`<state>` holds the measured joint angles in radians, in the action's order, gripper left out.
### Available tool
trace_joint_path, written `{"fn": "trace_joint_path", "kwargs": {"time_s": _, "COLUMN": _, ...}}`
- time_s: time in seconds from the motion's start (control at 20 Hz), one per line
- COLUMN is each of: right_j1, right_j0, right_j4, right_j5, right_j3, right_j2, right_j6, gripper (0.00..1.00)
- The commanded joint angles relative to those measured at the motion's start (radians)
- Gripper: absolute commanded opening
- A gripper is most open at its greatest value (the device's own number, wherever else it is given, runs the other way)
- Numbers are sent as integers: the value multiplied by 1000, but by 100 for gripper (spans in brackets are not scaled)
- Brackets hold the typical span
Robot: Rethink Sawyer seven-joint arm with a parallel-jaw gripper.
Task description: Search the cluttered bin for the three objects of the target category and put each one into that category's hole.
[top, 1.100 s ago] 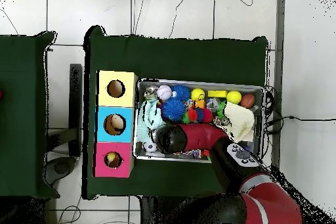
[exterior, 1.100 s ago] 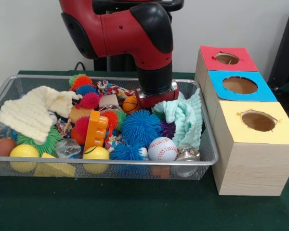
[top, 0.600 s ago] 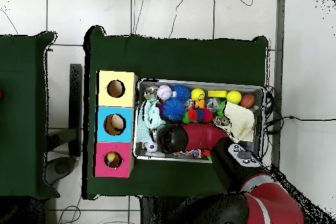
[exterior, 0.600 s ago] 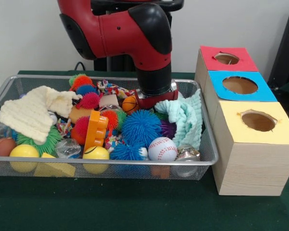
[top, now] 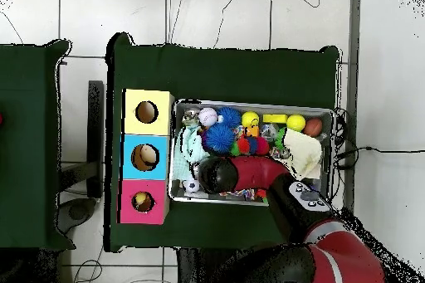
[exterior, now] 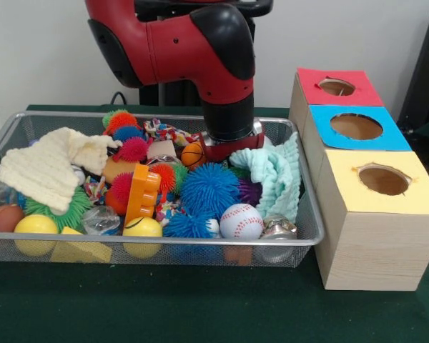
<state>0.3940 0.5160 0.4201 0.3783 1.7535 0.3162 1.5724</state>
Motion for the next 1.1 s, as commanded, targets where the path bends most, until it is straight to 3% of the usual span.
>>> {"fn": "trace_joint_path", "kwargs": {"time_s": 0.05, "right_j1": -62, "right_j0": 70, "right_j4": 44, "right_j5": 71, "right_j3": -54, "right_j2": 24, "right_j6": -47, "gripper": 0}}
{"fn": "trace_joint_path", "kwargs": {"time_s": 0.4, "right_j1": -15, "right_j0": 157, "right_j4": 52, "right_j5": 203, "right_j3": -53, "right_j2": 71, "right_j6": -157, "gripper": 0}}
{"fn": "trace_joint_path", "kwargs": {"time_s": 1.1, "right_j1": 121, "right_j0": 195, "right_j4": 53, "right_j5": 413, "right_j3": -70, "right_j2": 102, "right_j6": -203, "gripper": 0}}
